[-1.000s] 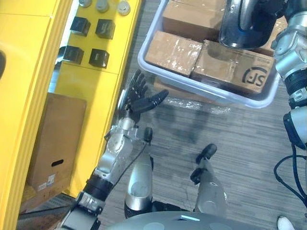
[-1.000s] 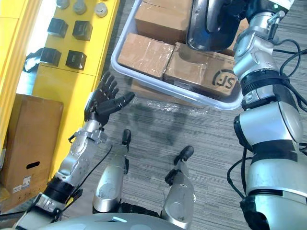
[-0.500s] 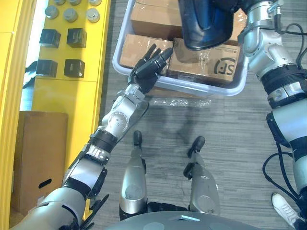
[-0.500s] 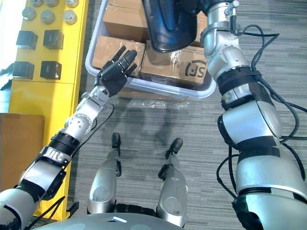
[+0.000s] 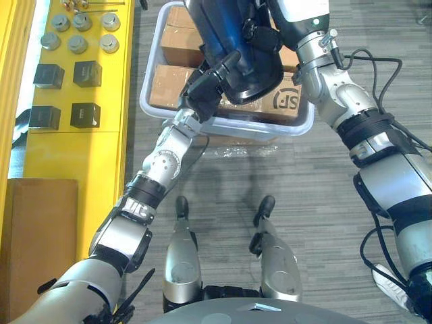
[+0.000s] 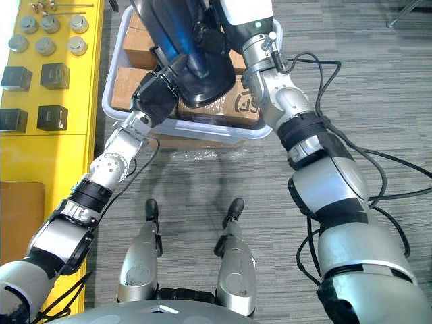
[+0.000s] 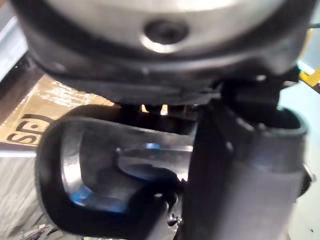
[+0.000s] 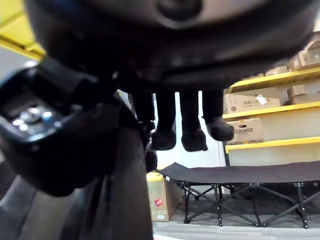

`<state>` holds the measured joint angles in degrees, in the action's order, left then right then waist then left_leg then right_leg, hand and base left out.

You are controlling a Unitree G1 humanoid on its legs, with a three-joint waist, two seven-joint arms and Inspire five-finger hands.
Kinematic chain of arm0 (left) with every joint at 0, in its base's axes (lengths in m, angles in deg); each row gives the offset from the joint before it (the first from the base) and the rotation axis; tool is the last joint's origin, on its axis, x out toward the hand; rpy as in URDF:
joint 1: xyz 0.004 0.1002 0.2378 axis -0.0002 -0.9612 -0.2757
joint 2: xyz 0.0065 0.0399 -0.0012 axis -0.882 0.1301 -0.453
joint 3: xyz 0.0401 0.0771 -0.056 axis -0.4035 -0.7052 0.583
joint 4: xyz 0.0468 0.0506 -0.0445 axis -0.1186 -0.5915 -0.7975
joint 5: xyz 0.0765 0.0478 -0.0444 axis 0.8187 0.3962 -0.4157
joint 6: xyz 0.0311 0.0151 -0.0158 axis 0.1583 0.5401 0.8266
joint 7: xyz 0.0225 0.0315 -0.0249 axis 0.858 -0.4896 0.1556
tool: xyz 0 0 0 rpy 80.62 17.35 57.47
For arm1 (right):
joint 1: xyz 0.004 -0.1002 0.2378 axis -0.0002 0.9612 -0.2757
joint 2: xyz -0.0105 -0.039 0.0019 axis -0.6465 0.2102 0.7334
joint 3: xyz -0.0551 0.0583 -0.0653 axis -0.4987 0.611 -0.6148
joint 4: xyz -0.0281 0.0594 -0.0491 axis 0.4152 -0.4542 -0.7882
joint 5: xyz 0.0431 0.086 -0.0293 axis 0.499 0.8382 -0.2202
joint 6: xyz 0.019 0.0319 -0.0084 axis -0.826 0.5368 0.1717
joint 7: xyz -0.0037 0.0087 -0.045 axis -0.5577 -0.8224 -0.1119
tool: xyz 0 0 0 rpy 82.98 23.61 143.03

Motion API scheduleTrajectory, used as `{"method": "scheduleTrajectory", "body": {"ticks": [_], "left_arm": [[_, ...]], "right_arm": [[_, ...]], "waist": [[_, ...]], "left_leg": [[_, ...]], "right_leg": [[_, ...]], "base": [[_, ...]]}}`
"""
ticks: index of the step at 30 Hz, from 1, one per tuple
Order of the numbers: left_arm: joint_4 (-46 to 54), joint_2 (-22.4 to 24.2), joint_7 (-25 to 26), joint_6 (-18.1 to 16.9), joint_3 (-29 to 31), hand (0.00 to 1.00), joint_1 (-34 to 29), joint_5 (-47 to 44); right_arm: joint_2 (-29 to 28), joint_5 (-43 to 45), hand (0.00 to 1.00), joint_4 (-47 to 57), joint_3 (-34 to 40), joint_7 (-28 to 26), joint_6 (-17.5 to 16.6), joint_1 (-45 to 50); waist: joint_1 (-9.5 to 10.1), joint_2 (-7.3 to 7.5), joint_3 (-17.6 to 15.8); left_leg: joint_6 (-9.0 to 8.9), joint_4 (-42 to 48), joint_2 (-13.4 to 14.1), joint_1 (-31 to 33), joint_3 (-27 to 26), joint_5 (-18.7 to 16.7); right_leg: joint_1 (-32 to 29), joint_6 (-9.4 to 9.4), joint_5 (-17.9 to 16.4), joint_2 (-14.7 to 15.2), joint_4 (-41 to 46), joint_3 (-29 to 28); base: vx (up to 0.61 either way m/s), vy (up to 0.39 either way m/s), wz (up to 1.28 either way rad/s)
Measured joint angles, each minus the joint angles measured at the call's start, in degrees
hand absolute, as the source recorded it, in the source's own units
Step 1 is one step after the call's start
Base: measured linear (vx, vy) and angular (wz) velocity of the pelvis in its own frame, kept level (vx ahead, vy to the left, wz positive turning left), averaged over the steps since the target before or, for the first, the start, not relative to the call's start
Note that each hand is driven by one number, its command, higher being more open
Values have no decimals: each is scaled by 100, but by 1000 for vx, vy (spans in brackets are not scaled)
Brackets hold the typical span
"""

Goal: Walk over and take three plastic housings, then place them on the shelf

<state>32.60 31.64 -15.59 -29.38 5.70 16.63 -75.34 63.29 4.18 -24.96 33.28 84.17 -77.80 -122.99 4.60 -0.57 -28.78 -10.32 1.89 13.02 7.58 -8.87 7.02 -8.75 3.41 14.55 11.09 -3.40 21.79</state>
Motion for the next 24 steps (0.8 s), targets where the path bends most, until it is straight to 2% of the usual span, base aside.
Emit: {"method": "scheduleTrajectory", "body": {"ticks": [6, 12, 14, 18, 19, 22, 23, 24], "left_arm": [[-118, 6, 777, -184, 74, 0, 6, 168], [-177, 160, 1221, -358, 161, 0, -39, 166], [-175, 214, 1198, -428, 161, 0, -88, 191], [-173, 289, 1088, -490, 126, 0, -362, 191], [-171, 357, 1031, -623, 121, 0, -561, 191], [-114, 493, 980, -698, 111, 0, -870, 192], [-43, 514, 973, -718, 93, 0, -1001, 193], [87, 537, 974, -772, 50, 0, -1187, 194]], "right_arm": [[-194, -67, 0, 469, 83, -127, -89, 541], [-427, -67, 0, 737, 431, -260, 24, 936], [-515, -69, 0, 889, 565, -266, 106, 1088], [-632, -69, 0, 1282, 735, -280, 150, 1588], [-749, -68, 0, 1363, 821, -298, 151, 1797], [-797, -68, 0, 1528, 877, -343, 152, 2116], [-808, -68, 100, 1620, 880, -362, 152, 2236], [-813, -67, 100, 1790, 907, -374, 153, 2421]], "waist": [[9, 166, 15], [46, 217, 21], [62, 290, 61], [11, 532, 206], [-16, 633, 277], [-15, 647, 306], [-20, 646, 307], [-15, 645, 311]], "left_leg": [[-2, 105, 8, -118, -4, -102], [-14, 102, 10, -331, -24, -155], [-18, 118, 13, -393, -84, -219], [-23, 91, 22, -508, -142, -254], [-24, 88, 22, -561, -178, -272], [-26, 82, 23, -688, -198, -289], [-26, 79, 25, -730, -198, -301], [-26, 72, 25, -792, -201, -313]], "right_leg": [[204, 13, 21, -14, -92, 9], [410, 13, 20, -19, -104, 12], [439, -5, -4, -18, -108, 3], [515, 0, -41, -22, -110, -12], [539, 8, -51, -22, -110, -25], [645, 29, -81, -22, -110, -28], [693, 39, -92, -22, -110, -22], [747, 42, -96, -22, -110, -21]], "base": [[0, 0, 0], [-2, 3, -1], [-19, 16, -11], [-4, 16, -7], [11, 20, -10], [11, 12, -4], [0, 0, 0], [0, 0, 0]]}}
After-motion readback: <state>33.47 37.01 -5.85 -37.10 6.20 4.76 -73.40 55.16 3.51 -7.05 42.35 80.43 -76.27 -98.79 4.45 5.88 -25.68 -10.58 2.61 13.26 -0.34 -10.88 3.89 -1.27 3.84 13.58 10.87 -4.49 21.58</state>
